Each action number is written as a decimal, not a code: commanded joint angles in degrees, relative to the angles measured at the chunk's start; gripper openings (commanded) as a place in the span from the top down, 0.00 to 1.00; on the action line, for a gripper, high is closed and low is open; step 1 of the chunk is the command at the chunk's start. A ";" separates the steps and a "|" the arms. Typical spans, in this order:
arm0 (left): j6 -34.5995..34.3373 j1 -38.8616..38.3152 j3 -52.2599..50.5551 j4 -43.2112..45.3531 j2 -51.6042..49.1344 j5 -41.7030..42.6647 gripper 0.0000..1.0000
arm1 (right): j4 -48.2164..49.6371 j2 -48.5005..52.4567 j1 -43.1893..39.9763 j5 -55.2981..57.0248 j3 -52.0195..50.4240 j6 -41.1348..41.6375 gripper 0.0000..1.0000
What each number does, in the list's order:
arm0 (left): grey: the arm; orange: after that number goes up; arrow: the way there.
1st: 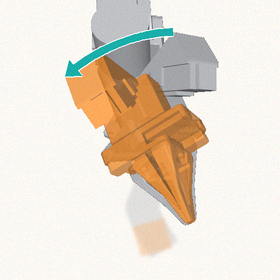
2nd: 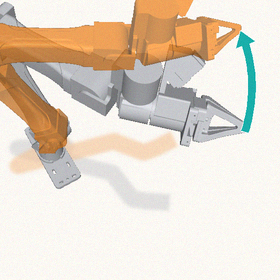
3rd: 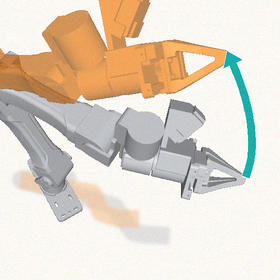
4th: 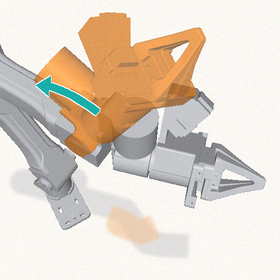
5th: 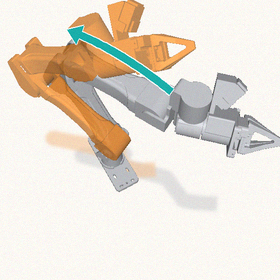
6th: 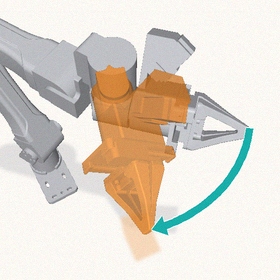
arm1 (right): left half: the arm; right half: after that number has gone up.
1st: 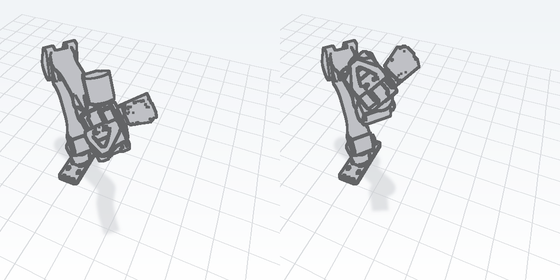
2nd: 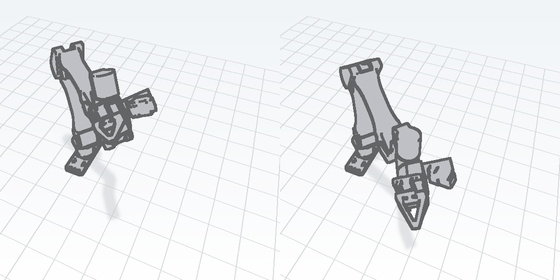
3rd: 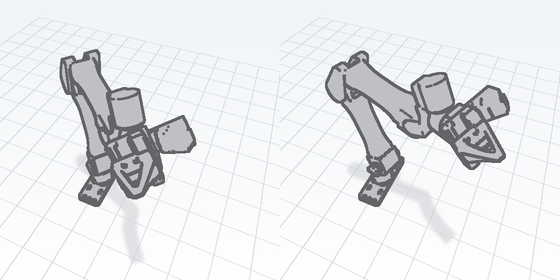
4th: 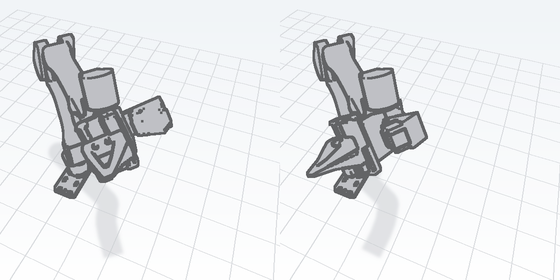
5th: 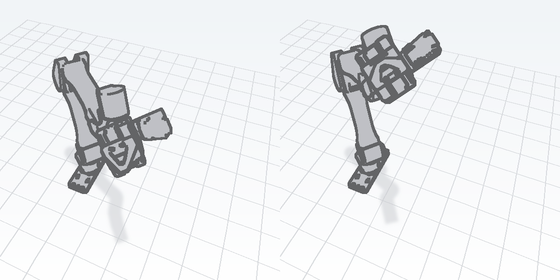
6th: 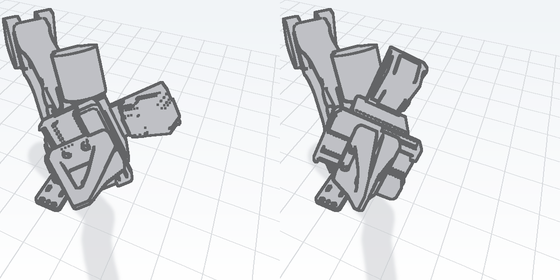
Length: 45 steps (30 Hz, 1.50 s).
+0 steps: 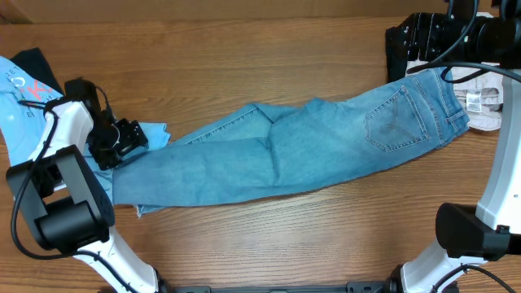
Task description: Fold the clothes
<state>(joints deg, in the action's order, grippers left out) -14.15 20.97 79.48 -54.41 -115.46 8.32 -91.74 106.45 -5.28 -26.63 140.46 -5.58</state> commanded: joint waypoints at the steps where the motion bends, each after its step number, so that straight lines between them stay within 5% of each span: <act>1: -2.80 5.27 -5.14 0.09 -1.66 -4.57 0.18 | 0.04 0.09 -0.44 0.04 0.87 -0.92 0.31; 9: -2.80 18.18 -4.96 1.95 -1.64 -12.13 0.16 | 0.07 0.09 -0.44 1.07 0.48 -0.92 0.29; 13: -1.81 22.93 -1.77 0.20 -1.62 -5.11 0.18 | 0.17 0.39 -0.44 1.09 -0.26 -0.92 0.28; 20: 6.86 15.02 9.81 -4.59 6.58 -0.17 0.18 | 0.74 2.01 -0.42 1.03 -0.26 -0.85 0.28; 29: 6.27 13.51 11.08 20.00 5.29 -16.26 0.08 | -1.99 3.93 -0.42 1.07 -0.26 -0.92 0.25; 34: 6.47 15.08 11.08 28.59 -2.32 -7.39 0.04 | -5.31 3.93 -0.44 1.07 -0.26 -2.84 0.21; 45: 9.07 17.05 11.08 27.41 -11.50 1.88 0.04 | -5.29 3.93 -0.42 1.03 -0.26 -2.80 0.19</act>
<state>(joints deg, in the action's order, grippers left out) -6.81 37.67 90.32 -27.18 -125.43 5.48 -97.12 110.28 -5.26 -25.47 140.14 -7.73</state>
